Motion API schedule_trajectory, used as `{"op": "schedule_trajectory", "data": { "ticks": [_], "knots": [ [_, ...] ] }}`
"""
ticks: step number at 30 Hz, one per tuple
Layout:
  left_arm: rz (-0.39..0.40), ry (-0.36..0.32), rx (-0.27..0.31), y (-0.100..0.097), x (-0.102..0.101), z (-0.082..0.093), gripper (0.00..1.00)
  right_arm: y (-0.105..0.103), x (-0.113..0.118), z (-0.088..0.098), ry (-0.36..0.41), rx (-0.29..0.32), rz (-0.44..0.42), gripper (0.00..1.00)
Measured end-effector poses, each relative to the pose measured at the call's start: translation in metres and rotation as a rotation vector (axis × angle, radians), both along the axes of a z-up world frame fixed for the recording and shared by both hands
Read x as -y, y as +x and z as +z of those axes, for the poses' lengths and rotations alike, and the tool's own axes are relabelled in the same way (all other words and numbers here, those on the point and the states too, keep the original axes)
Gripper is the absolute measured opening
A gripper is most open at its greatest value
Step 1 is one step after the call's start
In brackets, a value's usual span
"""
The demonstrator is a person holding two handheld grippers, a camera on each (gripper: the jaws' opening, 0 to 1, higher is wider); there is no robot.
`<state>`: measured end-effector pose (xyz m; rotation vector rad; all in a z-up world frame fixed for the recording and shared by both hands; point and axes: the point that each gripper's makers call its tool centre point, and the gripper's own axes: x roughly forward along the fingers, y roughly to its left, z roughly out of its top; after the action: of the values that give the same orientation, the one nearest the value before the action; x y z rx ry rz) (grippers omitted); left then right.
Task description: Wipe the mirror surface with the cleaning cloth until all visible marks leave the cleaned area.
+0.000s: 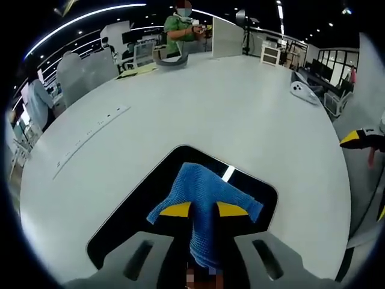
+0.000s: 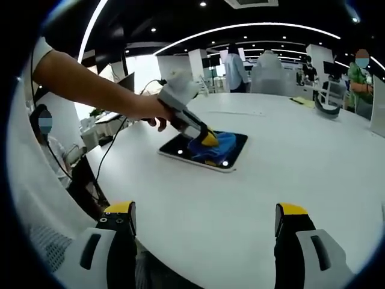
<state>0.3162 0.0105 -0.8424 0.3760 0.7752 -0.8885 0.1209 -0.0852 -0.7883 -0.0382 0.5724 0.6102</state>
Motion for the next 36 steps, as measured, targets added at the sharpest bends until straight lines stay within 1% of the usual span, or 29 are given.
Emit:
{"op": "schedule_trajectory", "data": {
  "ticks": [2,4,6,9,15,23,31,36],
  "knots": [
    [0.005,-0.002,-0.002,-0.001,-0.002,0.000,0.13,0.001,0.000,0.001,-0.010,0.008,0.005,0.96],
    [0.025,-0.007,-0.016,-0.002,-0.003,0.000,0.13,0.000,-0.001,0.000,-0.020,0.008,0.010,0.96],
    [0.013,0.000,-0.008,-0.003,-0.004,0.000,0.13,0.000,-0.001,-0.001,-0.025,0.010,0.012,0.96],
    [0.017,0.002,-0.013,-0.003,-0.005,0.000,0.13,-0.001,-0.002,0.000,-0.027,0.012,0.012,0.96],
    [0.000,0.003,-0.011,-0.003,-0.006,0.000,0.13,0.000,-0.002,0.003,-0.022,0.014,0.006,0.96],
    [-0.005,0.006,-0.027,-0.004,-0.013,0.000,0.13,0.006,-0.001,0.005,-0.031,0.020,0.005,0.96],
    [0.003,-0.015,-0.035,-0.004,-0.023,0.000,0.12,0.007,-0.004,0.002,-0.037,0.007,0.025,0.96],
    [0.015,-0.031,-0.040,-0.004,-0.029,0.000,0.11,0.011,-0.002,0.002,-0.039,0.005,0.024,0.96]
  ]
}}
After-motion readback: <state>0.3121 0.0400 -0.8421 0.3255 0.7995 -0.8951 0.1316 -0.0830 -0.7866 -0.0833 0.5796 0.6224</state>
